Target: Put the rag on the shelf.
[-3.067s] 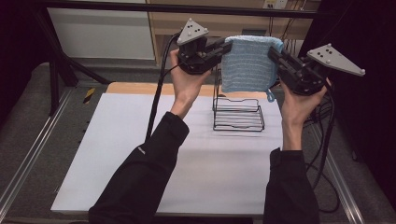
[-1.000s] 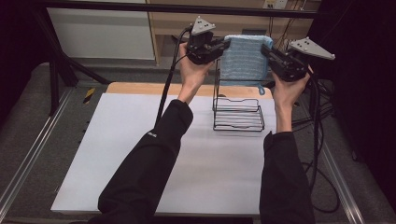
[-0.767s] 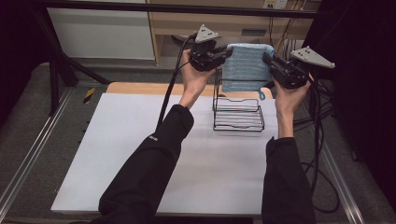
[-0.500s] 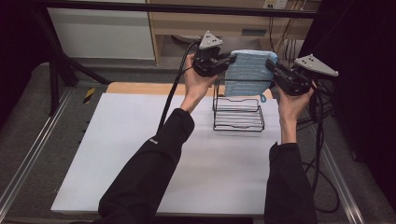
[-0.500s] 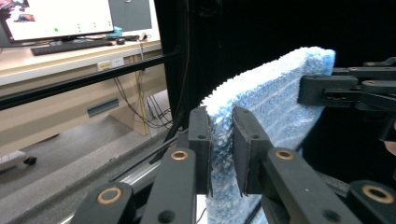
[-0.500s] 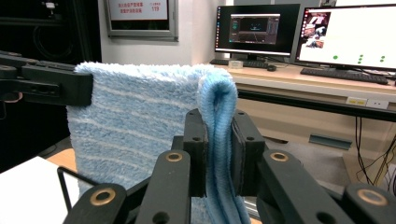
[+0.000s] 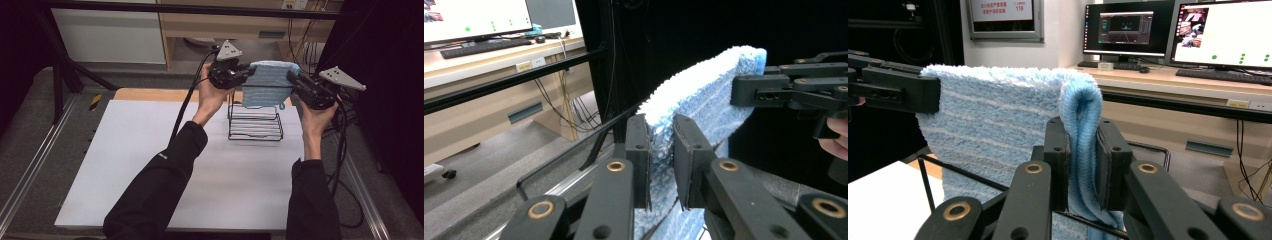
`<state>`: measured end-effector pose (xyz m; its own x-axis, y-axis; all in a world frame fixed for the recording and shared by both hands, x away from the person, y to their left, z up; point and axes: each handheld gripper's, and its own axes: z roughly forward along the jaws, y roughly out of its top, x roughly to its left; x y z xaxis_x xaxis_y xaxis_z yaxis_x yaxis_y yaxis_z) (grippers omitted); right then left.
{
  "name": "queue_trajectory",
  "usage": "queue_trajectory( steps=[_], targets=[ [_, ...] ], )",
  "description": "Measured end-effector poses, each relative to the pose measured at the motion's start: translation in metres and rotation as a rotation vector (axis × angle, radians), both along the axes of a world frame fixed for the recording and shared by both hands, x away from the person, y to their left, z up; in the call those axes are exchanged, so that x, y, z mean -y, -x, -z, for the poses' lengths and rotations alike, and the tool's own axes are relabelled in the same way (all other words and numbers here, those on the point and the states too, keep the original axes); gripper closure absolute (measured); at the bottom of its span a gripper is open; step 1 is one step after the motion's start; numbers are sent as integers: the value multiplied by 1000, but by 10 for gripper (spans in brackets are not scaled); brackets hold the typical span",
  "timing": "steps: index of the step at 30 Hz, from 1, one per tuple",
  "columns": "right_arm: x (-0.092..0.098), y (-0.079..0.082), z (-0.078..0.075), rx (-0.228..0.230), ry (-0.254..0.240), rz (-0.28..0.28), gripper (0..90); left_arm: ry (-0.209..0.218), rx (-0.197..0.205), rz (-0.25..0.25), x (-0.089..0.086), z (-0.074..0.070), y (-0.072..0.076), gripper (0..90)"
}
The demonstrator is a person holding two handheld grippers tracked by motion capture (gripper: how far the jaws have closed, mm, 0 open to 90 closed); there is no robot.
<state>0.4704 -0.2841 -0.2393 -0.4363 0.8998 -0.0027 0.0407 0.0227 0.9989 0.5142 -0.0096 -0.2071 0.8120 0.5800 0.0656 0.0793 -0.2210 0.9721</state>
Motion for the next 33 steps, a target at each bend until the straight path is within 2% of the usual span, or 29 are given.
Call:
queue_trajectory(
  steps=[7,12,16,18,20,23,27,33],
  targets=[
    [2,4,2,3,5,-21,779,9,-13,21,-3,5,6,786],
    [4,8,0,-17,15,-38,739,-7,-12,35,-3,6,13,789],
    [5,15,-4,-30,24,-47,623,-23,-10,39,-3,8,18,790],
    [7,20,-7,-35,17,-56,527,-32,-10,44,-2,10,19,790],
    [8,26,-10,-33,-2,-65,495,-44,-6,46,0,12,21,790],
    [8,34,-17,-27,-3,-72,438,-62,-2,51,2,15,24,790],
    [4,39,-30,-12,8,-67,456,-93,11,53,5,18,28,790],
    [-5,34,-48,-70,5,-60,685,-108,16,62,2,22,32,790]
  ],
)
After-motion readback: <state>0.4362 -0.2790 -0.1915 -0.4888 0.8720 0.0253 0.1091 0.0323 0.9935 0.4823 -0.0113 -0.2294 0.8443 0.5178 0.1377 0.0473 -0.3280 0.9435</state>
